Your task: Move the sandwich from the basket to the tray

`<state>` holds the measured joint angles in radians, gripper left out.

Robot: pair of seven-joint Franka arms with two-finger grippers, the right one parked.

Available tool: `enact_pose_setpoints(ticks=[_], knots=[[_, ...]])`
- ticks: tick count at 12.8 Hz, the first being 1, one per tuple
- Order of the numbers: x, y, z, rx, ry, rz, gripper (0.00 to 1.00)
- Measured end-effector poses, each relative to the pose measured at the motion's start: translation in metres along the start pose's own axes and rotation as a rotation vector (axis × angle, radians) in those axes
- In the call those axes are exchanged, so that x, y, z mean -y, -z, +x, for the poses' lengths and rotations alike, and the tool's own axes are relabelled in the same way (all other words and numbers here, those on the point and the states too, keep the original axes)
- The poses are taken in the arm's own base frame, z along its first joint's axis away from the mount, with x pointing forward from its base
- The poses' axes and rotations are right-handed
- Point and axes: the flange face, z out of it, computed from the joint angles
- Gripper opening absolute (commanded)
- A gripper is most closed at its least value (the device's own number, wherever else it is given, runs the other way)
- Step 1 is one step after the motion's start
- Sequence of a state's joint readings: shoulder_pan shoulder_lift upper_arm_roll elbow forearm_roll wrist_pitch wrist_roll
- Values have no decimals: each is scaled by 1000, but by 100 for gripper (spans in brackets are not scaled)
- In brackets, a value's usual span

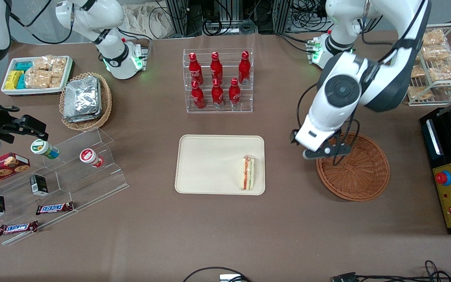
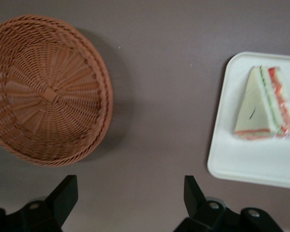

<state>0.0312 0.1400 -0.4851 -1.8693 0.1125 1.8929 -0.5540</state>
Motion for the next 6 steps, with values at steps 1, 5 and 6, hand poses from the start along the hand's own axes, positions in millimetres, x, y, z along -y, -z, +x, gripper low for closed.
enact_pose_setpoints(ticks=[1, 5, 6], knots=[[21, 11, -7, -4, -12, -10, 99], [124, 57, 7, -25, -27, -21, 100], [150, 65, 14, -24, -33, -25, 100]])
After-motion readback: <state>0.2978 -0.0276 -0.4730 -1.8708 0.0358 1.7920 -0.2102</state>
